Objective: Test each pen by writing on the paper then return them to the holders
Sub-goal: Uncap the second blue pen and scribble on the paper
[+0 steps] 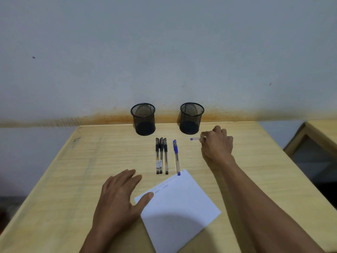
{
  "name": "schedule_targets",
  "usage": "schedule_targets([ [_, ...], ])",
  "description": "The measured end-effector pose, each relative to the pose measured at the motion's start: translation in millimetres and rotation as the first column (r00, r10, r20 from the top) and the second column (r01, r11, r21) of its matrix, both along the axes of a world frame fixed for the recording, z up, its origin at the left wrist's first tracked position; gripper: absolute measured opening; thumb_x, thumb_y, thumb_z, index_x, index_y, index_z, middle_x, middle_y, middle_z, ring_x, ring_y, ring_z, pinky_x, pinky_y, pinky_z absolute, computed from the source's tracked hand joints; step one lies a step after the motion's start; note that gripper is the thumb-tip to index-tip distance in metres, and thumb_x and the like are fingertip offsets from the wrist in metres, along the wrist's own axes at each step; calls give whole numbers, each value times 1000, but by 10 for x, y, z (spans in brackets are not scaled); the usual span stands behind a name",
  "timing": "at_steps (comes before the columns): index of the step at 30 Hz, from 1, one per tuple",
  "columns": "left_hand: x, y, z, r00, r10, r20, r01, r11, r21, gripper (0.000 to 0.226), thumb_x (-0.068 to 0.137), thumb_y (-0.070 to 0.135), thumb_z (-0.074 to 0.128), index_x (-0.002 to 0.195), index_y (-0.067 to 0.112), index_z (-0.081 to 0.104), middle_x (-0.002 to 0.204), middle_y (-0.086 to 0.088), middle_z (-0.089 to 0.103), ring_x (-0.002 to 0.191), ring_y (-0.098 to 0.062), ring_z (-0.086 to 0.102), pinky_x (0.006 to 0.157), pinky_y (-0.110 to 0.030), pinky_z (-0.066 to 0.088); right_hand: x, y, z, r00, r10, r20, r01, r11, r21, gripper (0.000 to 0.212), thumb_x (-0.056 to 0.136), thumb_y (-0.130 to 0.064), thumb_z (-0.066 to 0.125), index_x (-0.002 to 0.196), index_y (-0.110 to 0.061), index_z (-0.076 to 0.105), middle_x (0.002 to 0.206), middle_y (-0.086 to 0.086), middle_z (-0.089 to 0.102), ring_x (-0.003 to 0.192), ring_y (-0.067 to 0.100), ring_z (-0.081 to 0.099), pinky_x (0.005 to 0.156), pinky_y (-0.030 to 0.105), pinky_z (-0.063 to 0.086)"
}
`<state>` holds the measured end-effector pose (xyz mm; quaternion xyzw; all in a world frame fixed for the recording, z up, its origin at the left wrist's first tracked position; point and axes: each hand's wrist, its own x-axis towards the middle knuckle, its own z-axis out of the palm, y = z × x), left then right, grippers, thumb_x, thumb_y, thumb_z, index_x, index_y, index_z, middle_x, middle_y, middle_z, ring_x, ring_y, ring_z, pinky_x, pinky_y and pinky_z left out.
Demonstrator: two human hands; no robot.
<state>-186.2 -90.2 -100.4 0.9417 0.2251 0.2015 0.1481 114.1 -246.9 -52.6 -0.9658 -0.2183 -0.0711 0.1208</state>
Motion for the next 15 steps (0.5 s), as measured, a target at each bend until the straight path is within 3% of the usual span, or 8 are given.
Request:
schedule_targets([
  [6,-4,-18,15,1000,1,18,-1,1000,-2,68,78,74,49,124,27,67,139,9,56,133,-7,39,114,-40,28,47,-94,-45,996,84,34,-85,996,34,27,99,-42,57,115,-27,73,114,3,57,113,27,49,86,41,37],
  [10,-4,-29,38,1000,4,22,-4,1000,-10,69,78,75,49,124,27,67,139,10,55,132,-6,39,113,-42,30,-184,-197,-22,994,104,25,-107,974,199,24,99,-40,58,106,-24,74,106,2,62,104,26,53,80,39,37],
  [13,-1,-41,55,1000,5,28,-4,1000,-15,71,77,77,48,124,27,67,139,10,55,132,-4,37,114,-41,30,-482,-315,97,979,183,-85,-98,799,593,13,98,-33,62,91,-23,68,92,-5,67,81,18,58,68,34,44],
  [15,1,-55,79,999,9,45,-7,999,-36,73,77,78,48,124,27,67,138,11,56,131,-3,37,114,-40,29,-708,-391,208,962,255,-95,-102,663,742,10,96,-30,67,87,-26,64,84,-9,67,71,9,58,60,24,43],
])
